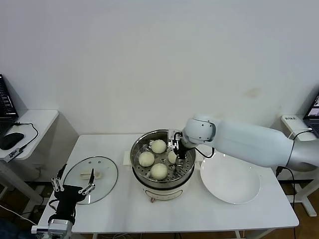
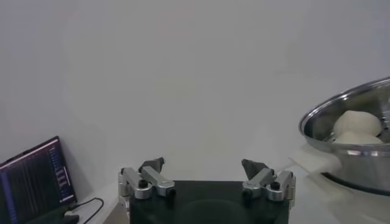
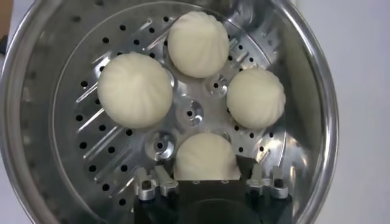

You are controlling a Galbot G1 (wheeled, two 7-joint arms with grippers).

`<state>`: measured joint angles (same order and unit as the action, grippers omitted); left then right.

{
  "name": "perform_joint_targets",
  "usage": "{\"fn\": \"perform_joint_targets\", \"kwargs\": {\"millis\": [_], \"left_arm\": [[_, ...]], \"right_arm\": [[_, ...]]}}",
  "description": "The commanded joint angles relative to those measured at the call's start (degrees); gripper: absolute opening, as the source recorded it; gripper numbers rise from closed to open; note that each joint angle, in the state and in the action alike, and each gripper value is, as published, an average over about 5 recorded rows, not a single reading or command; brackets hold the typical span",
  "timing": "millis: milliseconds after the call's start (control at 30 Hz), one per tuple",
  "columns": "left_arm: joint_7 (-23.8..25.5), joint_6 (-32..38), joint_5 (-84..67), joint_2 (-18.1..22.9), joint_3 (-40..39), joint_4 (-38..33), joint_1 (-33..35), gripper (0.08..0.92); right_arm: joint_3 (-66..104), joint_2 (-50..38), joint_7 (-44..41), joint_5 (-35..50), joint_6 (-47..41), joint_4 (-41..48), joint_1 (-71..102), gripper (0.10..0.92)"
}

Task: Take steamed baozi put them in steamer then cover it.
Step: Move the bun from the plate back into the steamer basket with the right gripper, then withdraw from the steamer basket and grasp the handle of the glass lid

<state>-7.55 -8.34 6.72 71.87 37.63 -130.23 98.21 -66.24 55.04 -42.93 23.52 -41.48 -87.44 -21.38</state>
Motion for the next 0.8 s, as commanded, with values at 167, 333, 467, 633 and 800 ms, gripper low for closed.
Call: {"fn": "perform_joint_targets", "kwargs": {"millis": [167, 333, 467, 633, 800], "left_arm": [[-0.01, -0.03, -0.37, 0.01, -0.46, 0.59, -0.67, 0.823], [0.37, 1.45, -0.82, 0.21, -0.82, 1.79, -1.41, 0.823], [0.54, 4.89, -1.04, 0.44, -1.15, 3.47, -1.89, 0.823], [0.03, 8.54, -1.12, 1.41, -1.34, 5.13, -2.31, 0.823], [-1.01, 10.55, -0.82, 2.13, -1.58, 7.81, -2.94, 0.823]], "right_arm": [[10.18, -11.46, 6.09, 5.51, 0.12, -13.41, -1.04, 0.822], [21.14, -19.81, 24.3, 8.05, 4.77, -19.6, 13.3, 0.823], [37.95, -23.51, 41.52, 9.09, 15.54, -23.83, 35.93, 0.823], [67.27, -18.57, 48.42, 0.24, 31.51, -26.59, 68.17, 0.823], [90.5, -5.19, 44.46, -7.17, 46.3, -25.21, 90.31, 0.823]]}}
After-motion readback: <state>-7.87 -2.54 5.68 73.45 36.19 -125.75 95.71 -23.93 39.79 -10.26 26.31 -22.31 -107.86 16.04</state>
